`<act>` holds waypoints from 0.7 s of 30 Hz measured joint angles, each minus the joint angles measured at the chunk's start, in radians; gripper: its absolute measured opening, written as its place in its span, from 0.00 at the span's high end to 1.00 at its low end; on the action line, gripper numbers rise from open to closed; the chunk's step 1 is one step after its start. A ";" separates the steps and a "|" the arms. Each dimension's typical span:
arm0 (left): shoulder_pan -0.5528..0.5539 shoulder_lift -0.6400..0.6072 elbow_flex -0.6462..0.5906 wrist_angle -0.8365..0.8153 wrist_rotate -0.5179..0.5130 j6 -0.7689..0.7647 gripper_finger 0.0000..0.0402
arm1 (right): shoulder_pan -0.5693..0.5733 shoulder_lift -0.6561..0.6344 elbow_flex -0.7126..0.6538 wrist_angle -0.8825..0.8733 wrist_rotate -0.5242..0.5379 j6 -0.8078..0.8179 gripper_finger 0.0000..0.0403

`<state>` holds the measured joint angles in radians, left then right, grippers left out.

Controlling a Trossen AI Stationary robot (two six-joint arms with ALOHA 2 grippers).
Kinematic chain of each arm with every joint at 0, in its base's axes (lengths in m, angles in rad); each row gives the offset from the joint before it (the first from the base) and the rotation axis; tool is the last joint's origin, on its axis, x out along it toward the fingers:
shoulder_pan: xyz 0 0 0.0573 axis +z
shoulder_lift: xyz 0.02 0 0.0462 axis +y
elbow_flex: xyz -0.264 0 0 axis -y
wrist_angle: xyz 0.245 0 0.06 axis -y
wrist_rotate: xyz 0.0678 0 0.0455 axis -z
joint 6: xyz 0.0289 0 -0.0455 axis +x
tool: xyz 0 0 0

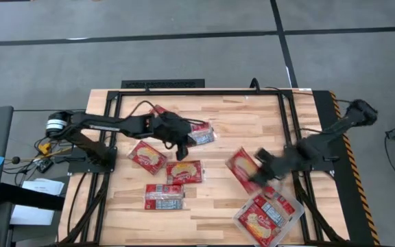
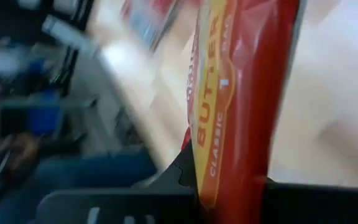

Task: Sort popcorn bags into baskets
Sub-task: Put the red popcorn bag into the transparent bin

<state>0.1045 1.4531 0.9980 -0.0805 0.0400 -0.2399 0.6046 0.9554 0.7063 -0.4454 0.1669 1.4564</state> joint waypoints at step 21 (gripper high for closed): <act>-0.004 -0.027 0.000 -0.088 -0.021 -0.010 1.00 | 0.585 0.306 0.000 0.016 0.203 0.790 0.90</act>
<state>0.1009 1.4265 0.9981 -0.1688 0.0193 -0.2501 1.1892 1.2616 0.7067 -0.4297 0.3700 2.2467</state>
